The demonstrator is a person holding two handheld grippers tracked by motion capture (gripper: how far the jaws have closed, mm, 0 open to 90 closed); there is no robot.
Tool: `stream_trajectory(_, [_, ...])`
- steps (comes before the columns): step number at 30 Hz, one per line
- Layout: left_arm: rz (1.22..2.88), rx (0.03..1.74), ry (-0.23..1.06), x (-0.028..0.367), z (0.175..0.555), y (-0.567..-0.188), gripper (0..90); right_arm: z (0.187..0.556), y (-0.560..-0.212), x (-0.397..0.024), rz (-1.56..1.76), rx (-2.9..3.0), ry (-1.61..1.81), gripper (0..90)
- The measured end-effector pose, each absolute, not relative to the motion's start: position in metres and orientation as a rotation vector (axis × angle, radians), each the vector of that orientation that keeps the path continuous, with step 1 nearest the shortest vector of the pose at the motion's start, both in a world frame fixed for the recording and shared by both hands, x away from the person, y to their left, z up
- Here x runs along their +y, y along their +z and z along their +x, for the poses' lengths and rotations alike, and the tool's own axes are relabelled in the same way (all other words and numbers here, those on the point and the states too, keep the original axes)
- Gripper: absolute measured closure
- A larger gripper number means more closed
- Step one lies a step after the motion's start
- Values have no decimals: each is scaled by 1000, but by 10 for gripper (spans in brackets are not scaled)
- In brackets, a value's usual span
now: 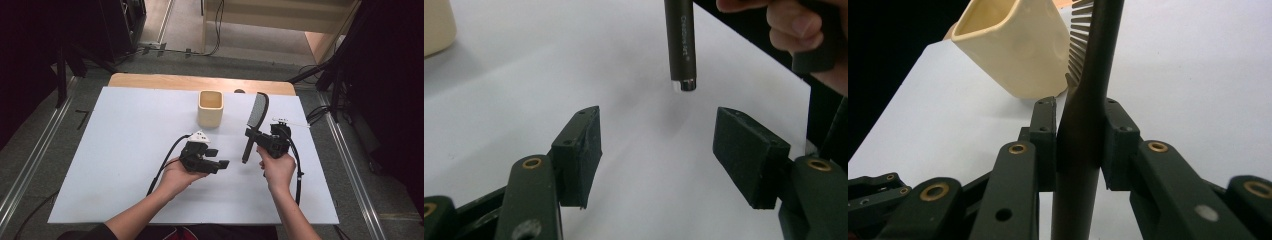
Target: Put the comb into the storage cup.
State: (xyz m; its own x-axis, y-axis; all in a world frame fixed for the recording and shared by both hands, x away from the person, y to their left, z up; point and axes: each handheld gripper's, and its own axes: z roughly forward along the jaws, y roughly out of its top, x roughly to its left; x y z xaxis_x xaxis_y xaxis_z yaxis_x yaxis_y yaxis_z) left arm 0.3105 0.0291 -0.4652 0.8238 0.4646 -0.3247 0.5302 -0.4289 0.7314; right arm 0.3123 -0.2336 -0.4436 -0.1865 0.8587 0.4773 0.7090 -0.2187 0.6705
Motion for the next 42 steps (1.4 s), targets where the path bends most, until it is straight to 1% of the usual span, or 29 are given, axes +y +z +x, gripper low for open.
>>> stream_trajectory(8, [2153, 681, -115, 37, 312, -464, 371, 311, -442, -232, 1860, 1853, 1373, 699])
stream_trajectory(12, [2183, 678, -143, 41, 311, -465, 360, 310, -441, -231, 1843, 1849, 1367, 699])
stream_trajectory(24, [2252, 679, -170, 58, 309, -468, 359, 307, -439, -228, 1791, 1830, 1366, 699])
stream_trajectory(38, [2301, 662, -100, 85, 309, -464, 359, 302, -436, -223, 1711, 1800, 1385, 698])
stream_trajectory(42, [2318, 658, -89, 89, 308, -464, 343, 300, -434, -224, 1703, 1783, 1389, 699])
